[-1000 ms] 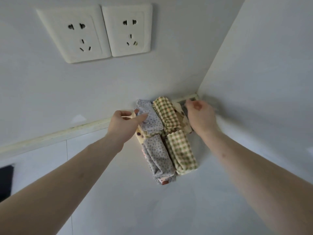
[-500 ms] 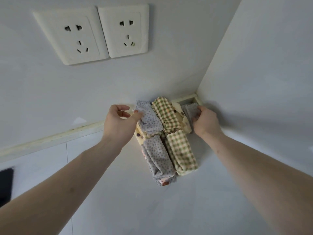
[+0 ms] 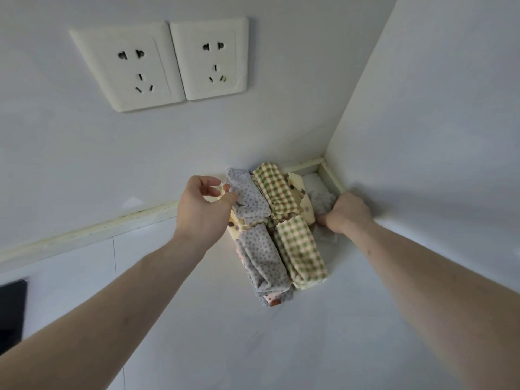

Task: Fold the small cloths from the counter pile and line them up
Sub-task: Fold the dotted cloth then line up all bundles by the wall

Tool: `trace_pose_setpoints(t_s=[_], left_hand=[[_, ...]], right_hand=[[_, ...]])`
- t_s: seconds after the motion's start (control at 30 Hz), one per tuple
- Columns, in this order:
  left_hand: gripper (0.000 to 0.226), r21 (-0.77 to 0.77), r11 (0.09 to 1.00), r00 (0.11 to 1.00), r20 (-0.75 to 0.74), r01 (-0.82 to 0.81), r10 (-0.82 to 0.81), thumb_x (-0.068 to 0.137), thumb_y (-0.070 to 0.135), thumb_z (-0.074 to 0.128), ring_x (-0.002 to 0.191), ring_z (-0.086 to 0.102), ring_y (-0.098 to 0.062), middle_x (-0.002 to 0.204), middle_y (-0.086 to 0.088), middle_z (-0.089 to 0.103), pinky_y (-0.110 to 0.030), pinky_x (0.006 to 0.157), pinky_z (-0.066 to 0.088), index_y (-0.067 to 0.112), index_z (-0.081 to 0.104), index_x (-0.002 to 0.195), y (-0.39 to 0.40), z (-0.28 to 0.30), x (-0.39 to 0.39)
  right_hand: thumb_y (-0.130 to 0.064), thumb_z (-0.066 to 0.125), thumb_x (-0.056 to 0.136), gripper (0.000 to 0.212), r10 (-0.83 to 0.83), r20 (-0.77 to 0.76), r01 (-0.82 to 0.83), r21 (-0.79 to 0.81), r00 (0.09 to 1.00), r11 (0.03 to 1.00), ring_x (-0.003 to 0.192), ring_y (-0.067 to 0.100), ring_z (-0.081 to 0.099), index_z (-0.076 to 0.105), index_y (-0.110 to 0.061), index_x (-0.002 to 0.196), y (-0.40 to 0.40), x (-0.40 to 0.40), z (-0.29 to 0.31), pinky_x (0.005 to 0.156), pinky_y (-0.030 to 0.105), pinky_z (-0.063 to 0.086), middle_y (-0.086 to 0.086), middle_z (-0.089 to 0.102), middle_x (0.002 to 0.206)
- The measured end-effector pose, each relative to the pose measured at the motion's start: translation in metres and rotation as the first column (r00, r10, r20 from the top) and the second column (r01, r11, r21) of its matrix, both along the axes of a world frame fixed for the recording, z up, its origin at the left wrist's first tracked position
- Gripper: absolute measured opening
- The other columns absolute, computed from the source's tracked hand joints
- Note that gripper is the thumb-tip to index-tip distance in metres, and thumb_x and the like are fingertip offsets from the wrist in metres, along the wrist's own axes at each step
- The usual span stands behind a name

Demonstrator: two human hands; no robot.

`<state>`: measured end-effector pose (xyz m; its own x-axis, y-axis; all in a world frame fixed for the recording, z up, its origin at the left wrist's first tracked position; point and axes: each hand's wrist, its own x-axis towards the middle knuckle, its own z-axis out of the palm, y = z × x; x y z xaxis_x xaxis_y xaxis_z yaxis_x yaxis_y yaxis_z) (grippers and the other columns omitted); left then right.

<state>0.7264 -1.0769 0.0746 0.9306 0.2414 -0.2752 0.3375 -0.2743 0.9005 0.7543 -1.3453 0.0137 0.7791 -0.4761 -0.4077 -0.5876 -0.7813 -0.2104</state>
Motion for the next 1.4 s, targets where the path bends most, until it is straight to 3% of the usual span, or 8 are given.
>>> trace_pose_setpoints(t_s=[0.1, 0.2, 0.33, 0.5, 0.67, 0.97, 1.2, 1.4], left_hand=[[0.028, -0.008, 1.0, 1.0, -0.009, 0.011, -0.011, 0.093, 0.022, 0.071, 0.048, 0.058, 0.011, 0.116, 0.003, 0.062, -0.026, 0.054, 0.038, 0.02, 0.057, 0.118, 0.001, 0.001, -0.001], [0.028, -0.011, 0.999, 0.999, -0.016, 0.051, -0.051, 0.093, 0.022, 0.071, 0.051, 0.058, 0.014, 0.117, 0.003, 0.062, -0.028, 0.057, 0.04, 0.02, 0.058, 0.118, 0.002, 0.001, -0.003], [0.029, -0.009, 0.997, 0.997, -0.024, 0.076, -0.076, 0.093, 0.021, 0.071, 0.053, 0.057, 0.017, 0.118, 0.005, 0.061, -0.028, 0.06, 0.044, 0.021, 0.058, 0.119, 0.005, 0.001, -0.006], [0.027, -0.001, 0.996, 0.996, -0.009, 0.085, -0.085, 0.094, 0.021, 0.07, 0.053, 0.057, 0.016, 0.118, 0.008, 0.06, -0.027, 0.058, 0.042, 0.022, 0.058, 0.118, 0.008, 0.0, -0.011], [0.025, 0.016, 0.996, 0.996, -0.004, 0.085, -0.085, 0.091, 0.023, 0.071, 0.076, 0.059, 0.0, 0.115, 0.015, 0.061, -0.025, 0.062, 0.041, 0.029, 0.06, 0.113, 0.017, -0.003, -0.013], [0.023, 0.059, 0.982, 0.97, 0.154, 0.181, -0.188, 0.091, 0.027, 0.073, 0.067, 0.059, 0.001, 0.115, 0.017, 0.063, -0.011, 0.052, 0.043, 0.03, 0.064, 0.112, 0.006, 0.017, -0.03], [0.072, -0.351, 0.869, 0.916, -0.07, 0.348, -0.395, 0.072, 0.066, 0.079, 0.104, 0.073, -0.009, 0.122, 0.006, 0.072, -0.035, 0.089, 0.062, 0.029, 0.062, 0.131, -0.016, 0.039, -0.048], [0.044, -0.492, 0.859, 0.96, -0.143, 0.142, -0.24, 0.083, 0.019, 0.087, 0.089, 0.078, -0.02, 0.11, -0.011, 0.077, -0.029, 0.071, 0.063, 0.011, 0.065, 0.12, -0.012, 0.026, -0.068]], right_hand=[[-0.031, 0.08, 0.077, 0.038, -0.002, 0.021, 0.001, 0.024, 1.0, 1.0, 0.098, 0.031, 0.07, 0.068, -0.01, 0.106, -0.003, -0.006, 0.001, 0.069, 0.03, 0.05, 0.01, 0.07, 0.102], [-0.023, 0.079, 0.072, 0.04, -0.221, 0.322, 0.135, 0.268, 0.921, 0.954, 0.094, 0.03, 0.072, 0.072, -0.009, 0.11, -0.015, -0.005, 0.002, 0.074, 0.031, 0.054, 0.012, 0.075, 0.103], [-0.012, 0.091, 0.074, 0.063, -0.538, 0.105, 0.244, 0.808, 0.836, 0.537, 0.098, 0.028, 0.073, 0.063, 0.002, 0.128, -0.019, 0.021, -0.003, 0.091, 0.044, 0.06, 0.015, 0.073, 0.117], [-0.035, 0.095, 0.069, 0.074, -0.29, -0.101, 0.285, 0.64, 0.952, 0.714, 0.101, 0.027, 0.071, 0.062, -0.005, 0.128, -0.005, 0.031, -0.024, 0.09, 0.043, 0.06, 0.012, 0.073, 0.115], [-0.057, 0.098, 0.026, 0.104, -0.149, -0.134, 0.196, 0.489, 0.98, 0.85, 0.087, 0.028, 0.075, 0.066, -0.01, 0.113, -0.006, 0.032, -0.025, 0.083, 0.049, 0.063, 0.01, 0.076, 0.099], [-0.013, 0.087, 0.078, 0.035, -0.427, 0.366, 0.018, 0.742, 0.827, 0.67, 0.083, 0.015, 0.075, 0.071, -0.013, 0.109, -0.011, -0.023, 0.061, 0.068, 0.023, 0.061, 0.003, 0.075, 0.107], [-0.02, 0.081, 0.075, 0.048, -0.121, 0.232, -0.155, 0.879, 0.965, 0.451, 0.105, 0.021, 0.075, 0.07, -0.012, 0.121, 0.036, -0.08, 0.122, 0.09, 0.036, 0.058, 0.004, 0.078, 0.113], [-0.026, 0.08, 0.072, 0.051, -0.044, 0.116, -0.091, 0.922, 0.992, 0.376, 0.112, 0.024, 0.071, 0.071, -0.011, 0.12, 0.043, -0.095, 0.112, 0.099, 0.042, 0.054, 0.006, 0.076, 0.118]])
